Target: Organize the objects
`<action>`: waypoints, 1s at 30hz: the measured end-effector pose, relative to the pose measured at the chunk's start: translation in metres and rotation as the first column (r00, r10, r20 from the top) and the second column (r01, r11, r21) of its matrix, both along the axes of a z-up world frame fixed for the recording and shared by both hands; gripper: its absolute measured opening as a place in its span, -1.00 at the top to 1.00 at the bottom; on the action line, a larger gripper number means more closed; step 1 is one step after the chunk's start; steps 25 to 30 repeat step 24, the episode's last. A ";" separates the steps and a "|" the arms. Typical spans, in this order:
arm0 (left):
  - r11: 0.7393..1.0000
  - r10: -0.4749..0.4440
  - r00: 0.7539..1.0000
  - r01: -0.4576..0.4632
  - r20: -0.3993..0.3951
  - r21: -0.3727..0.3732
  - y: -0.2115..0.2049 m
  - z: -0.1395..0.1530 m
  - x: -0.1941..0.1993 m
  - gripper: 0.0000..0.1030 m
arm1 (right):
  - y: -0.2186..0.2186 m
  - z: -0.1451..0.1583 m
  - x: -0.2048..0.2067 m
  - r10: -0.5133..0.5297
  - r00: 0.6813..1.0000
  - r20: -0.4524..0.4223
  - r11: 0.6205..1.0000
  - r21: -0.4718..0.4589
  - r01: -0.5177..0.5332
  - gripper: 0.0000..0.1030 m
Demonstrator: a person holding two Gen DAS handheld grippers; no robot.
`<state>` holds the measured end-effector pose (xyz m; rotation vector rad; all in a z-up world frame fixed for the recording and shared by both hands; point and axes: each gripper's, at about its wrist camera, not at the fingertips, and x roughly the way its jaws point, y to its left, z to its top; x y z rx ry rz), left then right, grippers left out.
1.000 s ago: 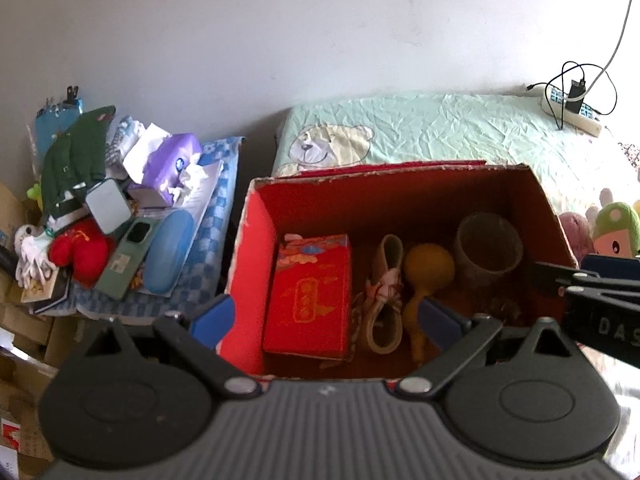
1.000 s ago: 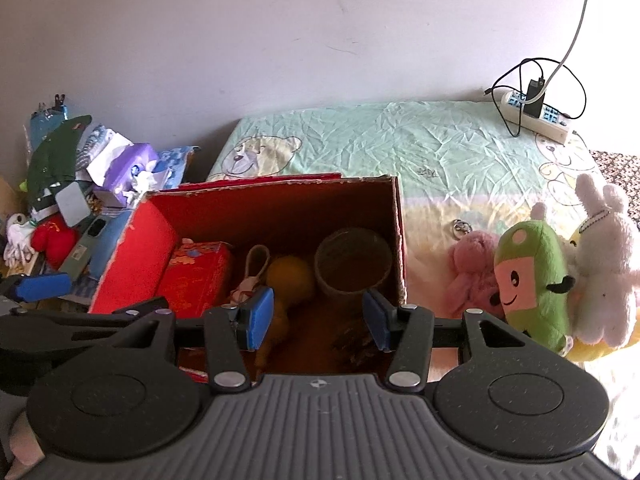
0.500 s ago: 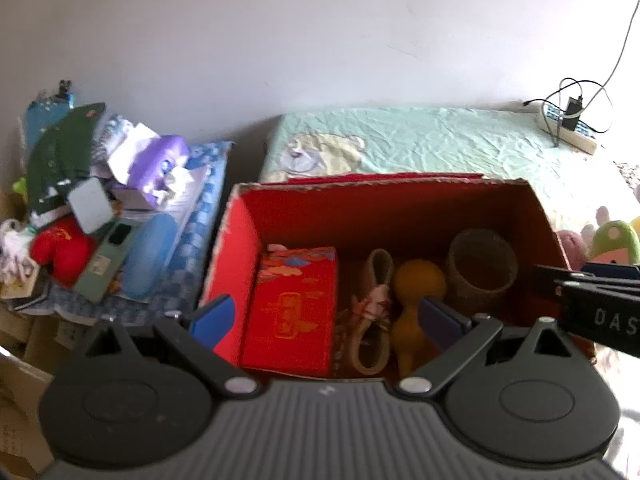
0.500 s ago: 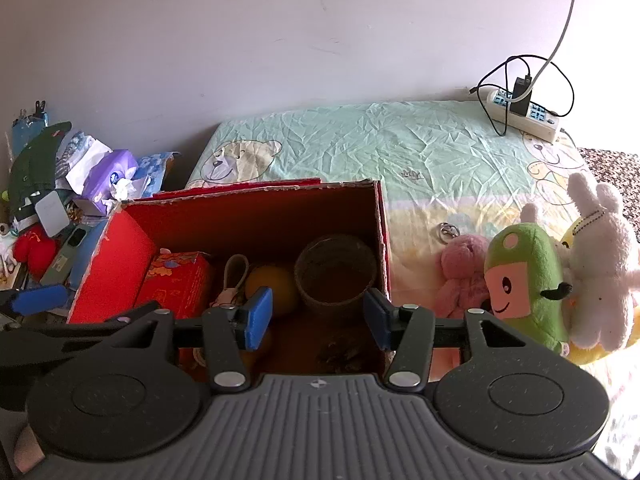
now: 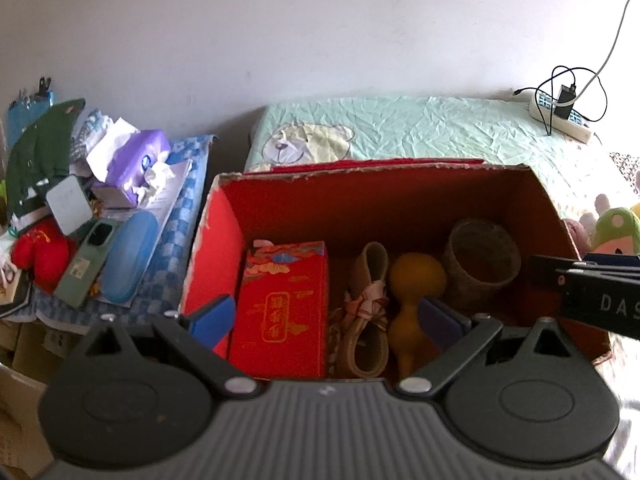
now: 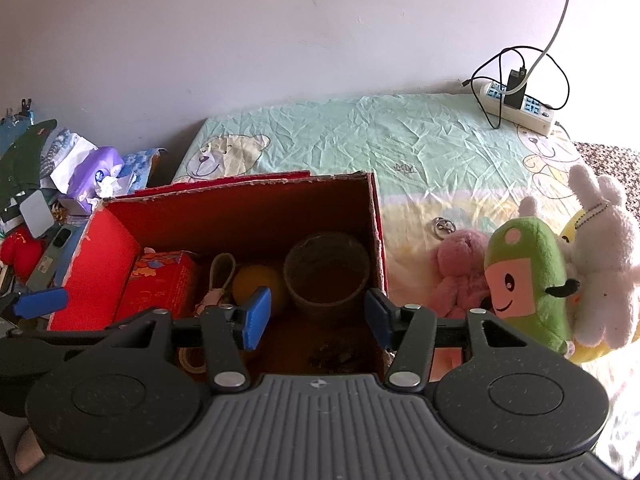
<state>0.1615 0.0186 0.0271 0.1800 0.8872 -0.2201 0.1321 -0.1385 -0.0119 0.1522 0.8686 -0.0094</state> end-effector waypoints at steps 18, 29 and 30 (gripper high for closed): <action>0.999 0.008 0.999 -0.011 -0.051 -0.049 0.010 -0.016 0.025 -0.90 | 0.011 -0.010 0.019 0.026 0.999 -0.019 1.000 -0.011 -0.027 -0.09; 1.000 0.016 0.999 -0.016 -0.038 -0.009 0.005 -0.018 0.027 -0.89 | 0.012 -0.012 0.021 0.030 0.999 -0.024 1.000 -0.004 -0.030 -0.09; 1.000 0.016 0.999 -0.016 -0.038 -0.009 0.005 -0.018 0.027 -0.89 | 0.012 -0.012 0.021 0.030 0.999 -0.024 1.000 -0.004 -0.030 -0.09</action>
